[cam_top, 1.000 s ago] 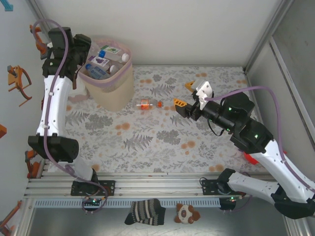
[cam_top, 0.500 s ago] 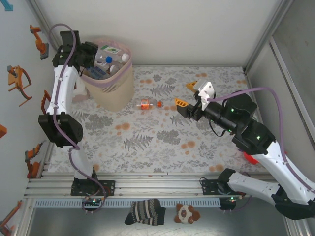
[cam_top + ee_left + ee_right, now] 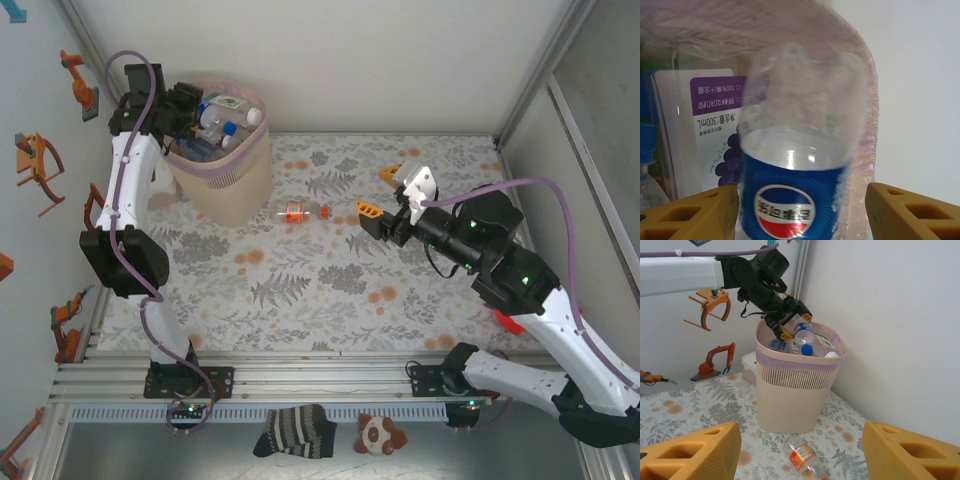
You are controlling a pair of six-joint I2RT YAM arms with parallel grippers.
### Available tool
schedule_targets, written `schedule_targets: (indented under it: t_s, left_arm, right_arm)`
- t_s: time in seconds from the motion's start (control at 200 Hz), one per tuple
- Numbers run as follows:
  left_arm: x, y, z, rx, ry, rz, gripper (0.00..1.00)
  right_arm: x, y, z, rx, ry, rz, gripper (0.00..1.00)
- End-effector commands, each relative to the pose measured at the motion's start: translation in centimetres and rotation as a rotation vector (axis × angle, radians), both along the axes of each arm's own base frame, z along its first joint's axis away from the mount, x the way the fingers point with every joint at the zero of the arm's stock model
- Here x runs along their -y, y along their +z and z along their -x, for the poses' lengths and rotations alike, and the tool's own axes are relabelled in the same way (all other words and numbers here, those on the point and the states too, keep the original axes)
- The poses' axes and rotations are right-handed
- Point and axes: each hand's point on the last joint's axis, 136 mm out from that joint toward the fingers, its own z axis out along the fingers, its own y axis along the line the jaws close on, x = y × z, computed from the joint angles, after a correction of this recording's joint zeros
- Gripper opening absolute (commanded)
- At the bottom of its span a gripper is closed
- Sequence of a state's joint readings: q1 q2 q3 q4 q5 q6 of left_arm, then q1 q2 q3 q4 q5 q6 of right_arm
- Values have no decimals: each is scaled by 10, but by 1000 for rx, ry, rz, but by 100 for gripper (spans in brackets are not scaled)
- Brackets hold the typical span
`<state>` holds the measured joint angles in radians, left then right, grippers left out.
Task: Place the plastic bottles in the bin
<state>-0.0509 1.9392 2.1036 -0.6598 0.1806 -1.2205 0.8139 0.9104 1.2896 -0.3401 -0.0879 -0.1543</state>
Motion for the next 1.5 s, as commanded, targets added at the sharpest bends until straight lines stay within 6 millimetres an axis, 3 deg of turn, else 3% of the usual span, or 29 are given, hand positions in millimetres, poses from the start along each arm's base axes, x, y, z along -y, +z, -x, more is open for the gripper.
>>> schedule_targets:
  t_s: [0.0, 0.591, 0.866, 1.091, 1.307, 1.492]
  left_arm:
    - [2, 25, 12, 35, -5, 18, 67]
    - [-13, 86, 45, 171, 26, -62, 66]
    - [-1, 110, 54, 259, -52, -165, 64]
    - [39, 126, 61, 370, -241, -383, 62]
    - [117, 134, 76, 574, -583, -569, 62]
    - [187, 123, 107, 789, -945, -685, 65]
  right_arm:
    - [4, 13, 4, 18, -2, -37, 64]
    - [7, 15, 9, 18, 5, -56, 64]
    - [9, 15, 9, 22, 2, -58, 64]
    - [9, 14, 9, 24, 0, -55, 64]
    - [9, 14, 9, 27, 1, -54, 64]
    - [11, 16, 10, 32, -3, -55, 64]
